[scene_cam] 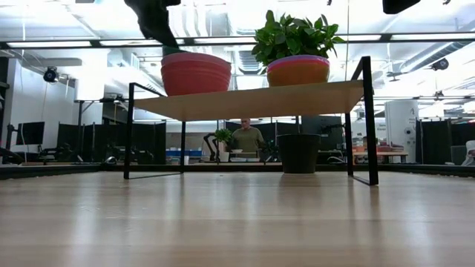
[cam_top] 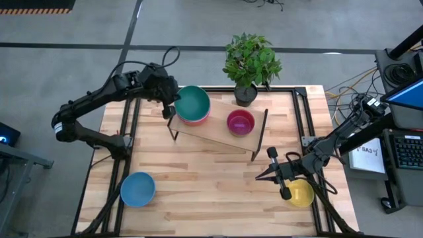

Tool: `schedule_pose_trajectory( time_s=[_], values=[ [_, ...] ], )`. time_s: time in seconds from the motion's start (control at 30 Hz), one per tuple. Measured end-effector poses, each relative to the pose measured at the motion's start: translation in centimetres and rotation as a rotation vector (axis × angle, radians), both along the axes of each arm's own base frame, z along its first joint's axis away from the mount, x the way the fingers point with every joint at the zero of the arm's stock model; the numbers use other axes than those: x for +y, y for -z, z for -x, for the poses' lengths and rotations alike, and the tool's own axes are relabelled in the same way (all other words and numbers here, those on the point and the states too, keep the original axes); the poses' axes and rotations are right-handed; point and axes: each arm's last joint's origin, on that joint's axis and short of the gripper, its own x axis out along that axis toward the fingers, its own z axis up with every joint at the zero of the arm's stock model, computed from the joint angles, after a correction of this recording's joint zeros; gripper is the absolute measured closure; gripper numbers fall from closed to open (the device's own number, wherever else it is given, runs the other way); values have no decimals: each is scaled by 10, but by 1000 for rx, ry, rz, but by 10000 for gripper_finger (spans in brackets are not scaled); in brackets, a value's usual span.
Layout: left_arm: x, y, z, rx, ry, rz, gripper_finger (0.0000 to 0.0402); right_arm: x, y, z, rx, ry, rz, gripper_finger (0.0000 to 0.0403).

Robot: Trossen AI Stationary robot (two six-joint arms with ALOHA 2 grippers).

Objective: Place and stack bowls onto a shelf
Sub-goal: Stack the light blue bowl on top of the pink bowl on the shelf

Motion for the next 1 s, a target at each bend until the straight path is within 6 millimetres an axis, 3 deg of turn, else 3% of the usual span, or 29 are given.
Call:
schedule_pose_trajectory(
  time_s=[0.37, 0.6, 0.83, 1.0],
  values=[
    [3, 31, -2, 41, -121, 69, 401, 0, 0, 0, 1, -1, -2, 394],
    [4, 25, -3, -6, -142, 70, 402, 0, 0, 0, 2, 0, -3, 394],
    [-4, 9, -17, -217, -85, 148, 402, 0, 0, 0, 1, 1, 1, 394],
    [-18, 18, -40, -372, -7, 125, 401, 0, 0, 0, 0, 1, 5, 394]
  ],
)
